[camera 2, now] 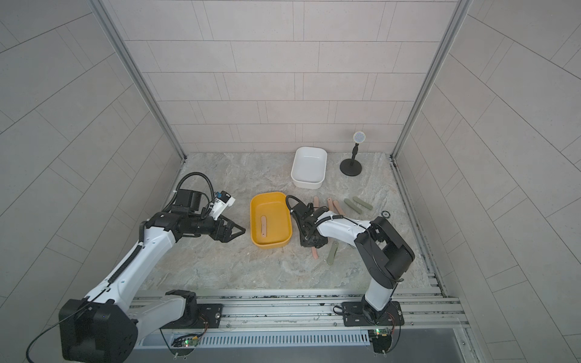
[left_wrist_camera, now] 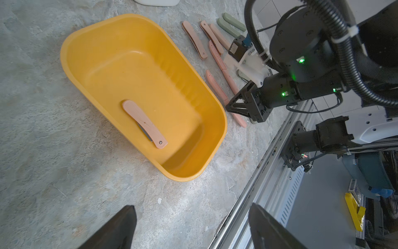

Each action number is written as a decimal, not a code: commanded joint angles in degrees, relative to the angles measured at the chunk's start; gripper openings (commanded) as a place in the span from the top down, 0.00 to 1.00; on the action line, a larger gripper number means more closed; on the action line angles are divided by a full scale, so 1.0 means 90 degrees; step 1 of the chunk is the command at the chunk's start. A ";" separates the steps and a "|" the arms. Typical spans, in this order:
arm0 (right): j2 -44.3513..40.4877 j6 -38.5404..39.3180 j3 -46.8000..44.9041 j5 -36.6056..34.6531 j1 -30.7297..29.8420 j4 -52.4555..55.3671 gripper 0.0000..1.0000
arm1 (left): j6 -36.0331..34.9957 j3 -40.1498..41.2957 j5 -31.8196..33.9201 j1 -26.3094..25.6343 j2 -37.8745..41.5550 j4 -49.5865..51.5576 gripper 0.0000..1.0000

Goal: Place the fruit knives into the storage box by color
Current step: Move the fruit knife to the center of the board.

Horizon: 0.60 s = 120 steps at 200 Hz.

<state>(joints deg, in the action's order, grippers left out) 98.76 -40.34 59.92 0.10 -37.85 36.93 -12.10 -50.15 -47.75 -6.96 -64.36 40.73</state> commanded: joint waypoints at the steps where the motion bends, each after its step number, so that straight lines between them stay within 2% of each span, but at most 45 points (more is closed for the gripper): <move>1: 0.0314 0.0408 0.0398 0.0007 0.0130 0.0257 0.80 | -0.0179 -0.0153 -0.0003 -0.0028 -0.0044 0.0113 0.12; 75: 0.1199 0.0887 0.1477 0.0162 0.0542 0.0440 0.78 | -0.0197 -0.0150 0.0012 -0.0030 -0.0079 0.0118 0.12; 120: 0.0967 0.0995 0.1522 0.0015 0.0561 0.0635 0.60 | -0.0185 -0.0161 -0.0095 -0.0031 -0.0119 0.0123 0.12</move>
<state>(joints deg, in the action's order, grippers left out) 109.19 -32.51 73.41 1.65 -32.84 39.51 -12.34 -50.19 -47.51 -6.94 -65.08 40.77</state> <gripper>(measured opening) 0.368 0.881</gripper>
